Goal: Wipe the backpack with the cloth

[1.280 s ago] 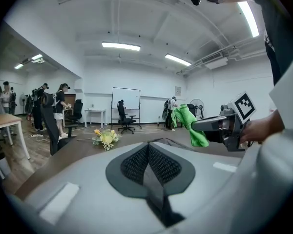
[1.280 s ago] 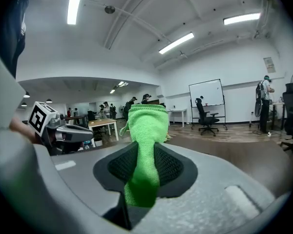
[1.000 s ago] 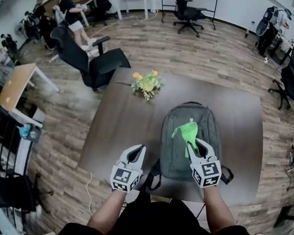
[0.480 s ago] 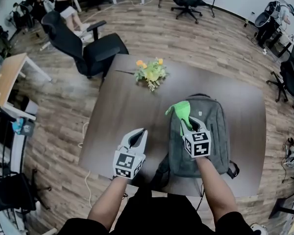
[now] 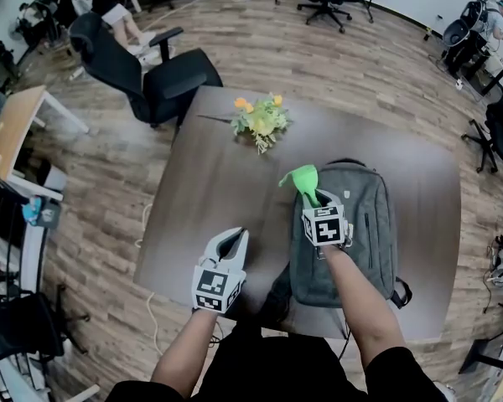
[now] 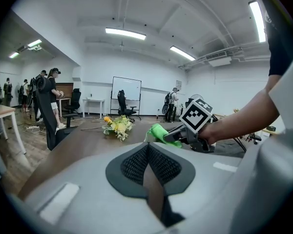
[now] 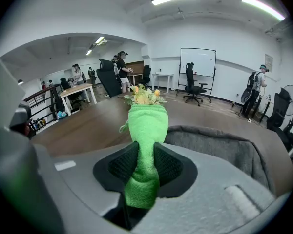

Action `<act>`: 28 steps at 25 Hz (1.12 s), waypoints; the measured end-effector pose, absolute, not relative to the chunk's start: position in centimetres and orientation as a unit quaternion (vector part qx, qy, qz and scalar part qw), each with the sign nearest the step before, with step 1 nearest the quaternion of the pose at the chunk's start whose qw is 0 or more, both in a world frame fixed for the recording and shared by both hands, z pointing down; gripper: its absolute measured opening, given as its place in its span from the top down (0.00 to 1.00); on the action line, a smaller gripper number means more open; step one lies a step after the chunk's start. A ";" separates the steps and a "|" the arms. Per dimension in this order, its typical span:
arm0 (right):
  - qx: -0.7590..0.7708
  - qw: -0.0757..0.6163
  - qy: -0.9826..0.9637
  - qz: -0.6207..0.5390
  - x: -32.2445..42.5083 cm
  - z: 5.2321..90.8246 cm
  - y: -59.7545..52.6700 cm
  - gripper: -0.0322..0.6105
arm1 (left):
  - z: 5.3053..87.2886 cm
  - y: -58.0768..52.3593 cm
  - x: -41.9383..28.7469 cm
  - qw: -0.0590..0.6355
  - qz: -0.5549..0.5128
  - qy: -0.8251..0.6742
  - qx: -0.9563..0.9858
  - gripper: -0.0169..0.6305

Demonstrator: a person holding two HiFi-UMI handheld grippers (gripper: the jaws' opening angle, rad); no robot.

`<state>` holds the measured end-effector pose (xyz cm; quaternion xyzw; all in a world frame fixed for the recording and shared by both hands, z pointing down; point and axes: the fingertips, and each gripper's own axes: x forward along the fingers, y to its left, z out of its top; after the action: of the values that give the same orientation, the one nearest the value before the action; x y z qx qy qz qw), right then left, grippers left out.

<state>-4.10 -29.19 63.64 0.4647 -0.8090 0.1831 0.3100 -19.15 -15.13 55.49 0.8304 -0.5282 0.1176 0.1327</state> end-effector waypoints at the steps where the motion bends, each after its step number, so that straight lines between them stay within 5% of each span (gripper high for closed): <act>1: 0.468 0.312 -0.806 0.185 -3.9 63.8 -29.6 0.79 | 55.6 -15.1 -19.3 0.134 0.119 -0.530 0.829 0.95; 28: 0.590 0.368 -0.701 0.158 13.3 62.6 -34.5 0.79 | 57.0 -18.2 -11.9 0.144 0.144 -0.475 0.856 0.95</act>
<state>13.33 -34.52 62.56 0.5904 -0.7006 0.1583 0.3681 -11.94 -18.24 56.99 0.8562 -0.4749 0.1437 0.1439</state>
